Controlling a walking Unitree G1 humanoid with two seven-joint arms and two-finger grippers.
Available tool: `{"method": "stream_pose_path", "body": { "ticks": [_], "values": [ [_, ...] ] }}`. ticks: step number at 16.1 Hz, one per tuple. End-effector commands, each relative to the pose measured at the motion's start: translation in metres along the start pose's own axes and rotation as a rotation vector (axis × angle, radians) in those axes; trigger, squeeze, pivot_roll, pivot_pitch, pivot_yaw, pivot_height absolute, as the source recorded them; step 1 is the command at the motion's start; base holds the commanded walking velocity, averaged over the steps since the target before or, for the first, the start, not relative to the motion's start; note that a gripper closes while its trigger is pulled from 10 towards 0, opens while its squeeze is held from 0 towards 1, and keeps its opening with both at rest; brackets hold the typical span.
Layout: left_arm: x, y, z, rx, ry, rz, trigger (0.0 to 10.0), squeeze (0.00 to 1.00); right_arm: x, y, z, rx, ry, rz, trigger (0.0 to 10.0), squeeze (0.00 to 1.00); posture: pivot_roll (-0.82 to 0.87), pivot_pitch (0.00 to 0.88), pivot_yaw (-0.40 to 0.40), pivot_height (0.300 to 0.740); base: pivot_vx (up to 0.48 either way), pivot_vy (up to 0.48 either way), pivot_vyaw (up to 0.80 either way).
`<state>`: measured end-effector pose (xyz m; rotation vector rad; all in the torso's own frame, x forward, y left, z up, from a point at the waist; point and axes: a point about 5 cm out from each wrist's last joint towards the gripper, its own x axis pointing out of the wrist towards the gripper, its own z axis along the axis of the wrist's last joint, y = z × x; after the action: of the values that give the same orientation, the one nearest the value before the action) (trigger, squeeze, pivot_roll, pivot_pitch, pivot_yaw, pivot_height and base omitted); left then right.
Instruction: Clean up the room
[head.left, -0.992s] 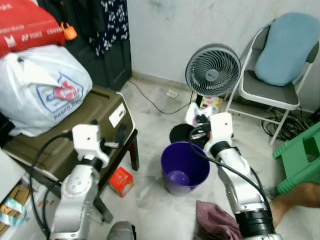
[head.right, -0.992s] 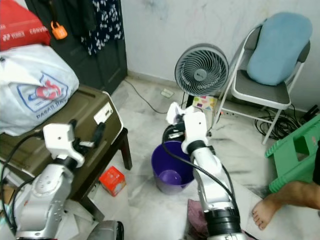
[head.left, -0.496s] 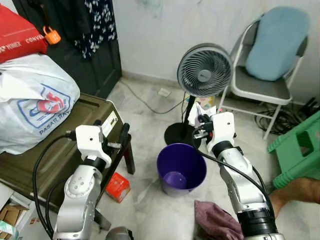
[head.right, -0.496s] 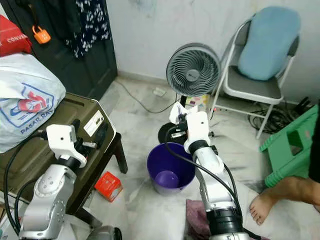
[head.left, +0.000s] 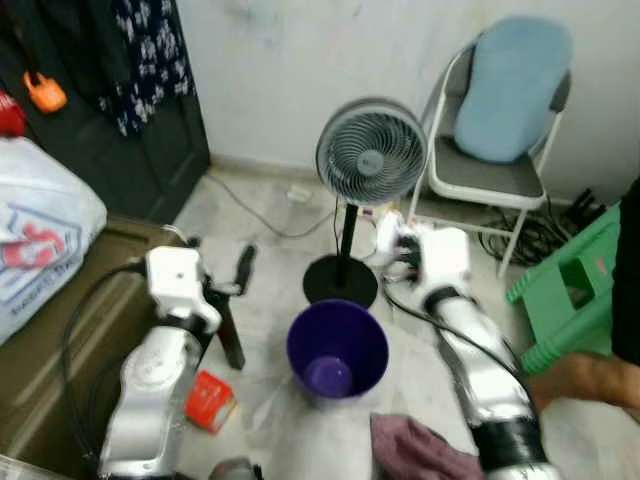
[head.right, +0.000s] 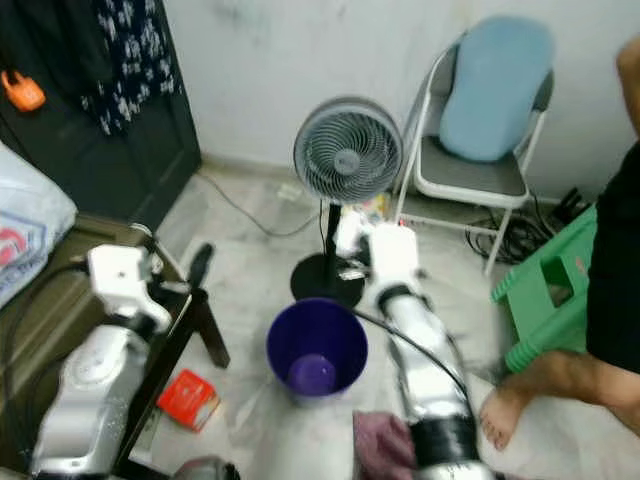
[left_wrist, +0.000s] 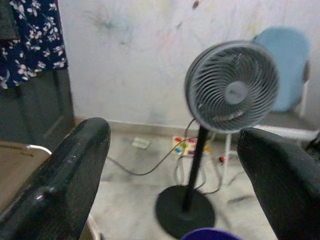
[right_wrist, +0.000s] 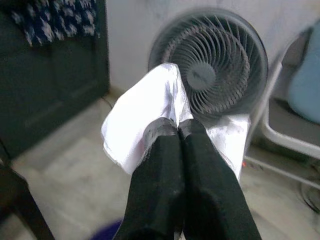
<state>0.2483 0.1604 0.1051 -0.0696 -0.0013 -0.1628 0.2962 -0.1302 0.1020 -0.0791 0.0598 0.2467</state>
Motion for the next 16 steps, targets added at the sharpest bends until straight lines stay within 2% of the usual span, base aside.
{"method": "stream_pose_path", "body": {
  "ticks": [1, 3, 5, 7, 8, 9, 11, 13, 16],
  "values": [
    [0.002, -0.008, 0.001, 0.002, -0.007, -0.018, 10.0, 0.00, -0.004, -0.012, -0.001, -0.008, 0.005, -0.034, 10.0, 0.00, -0.07, 0.000, -0.027, 0.740, 0.000, 0.000, 0.00],
    [0.002, -0.005, 0.005, 0.015, -0.028, -0.010, 10.0, 0.00, 0.004, -0.014, 0.002, 0.001, -0.004, -0.056, 10.0, 0.00, -0.06, 0.000, -0.029, 0.740, 0.000, 0.000, 0.00],
    [0.001, -0.002, 0.008, 0.093, -0.045, -0.027, 10.0, 0.00, 0.011, -0.012, 0.002, -0.017, 0.009, -0.077, 10.0, 0.00, -0.05, 0.000, -0.032, 0.740, 0.000, 0.000, 0.00],
    [-0.002, 0.003, 0.008, 0.118, -0.032, -0.055, 10.0, 0.00, 0.012, -0.018, -0.009, 0.071, 0.105, -0.198, 10.0, 0.00, -0.03, 0.000, -0.036, 0.740, 0.000, 0.000, 0.00],
    [-0.003, 0.003, 0.009, 0.137, -0.033, -0.058, 10.0, 0.00, 0.011, -0.019, -0.011, 0.083, 0.117, -0.213, 10.0, 0.00, -0.03, 0.000, -0.038, 0.740, 0.000, 0.000, 0.00],
    [-0.012, 0.004, 0.010, 0.215, -0.031, -0.098, 10.0, 0.00, 0.009, -0.025, -0.023, 0.130, 0.198, -0.295, 10.0, 0.00, -0.01, 0.000, -0.036, 0.740, 0.000, 0.000, 0.00],
    [-0.028, 0.003, 0.007, 0.259, -0.004, -0.127, 10.0, 0.00, 0.010, -0.024, -0.027, 0.152, 0.228, -0.328, 10.0, 0.00, 0.01, 0.000, -0.016, 0.740, 0.000, 0.000, 0.00],
    [-0.041, -0.001, 0.005, 0.261, 0.031, -0.167, 10.0, 0.00, 0.018, -0.017, -0.033, 0.159, 0.272, -0.362, 10.0, 0.00, 0.02, 0.000, -0.002, 0.740, 0.000, 0.000, 0.00],
    [-0.048, -0.007, 0.011, 0.239, 0.032, -0.165, 10.0, 0.00, 0.022, -0.014, -0.031, 0.143, 0.284, -0.385, 10.0, 0.00, 0.04, 0.014, 0.012, 0.740, 0.000, 0.000, 0.00]
  ]
}}
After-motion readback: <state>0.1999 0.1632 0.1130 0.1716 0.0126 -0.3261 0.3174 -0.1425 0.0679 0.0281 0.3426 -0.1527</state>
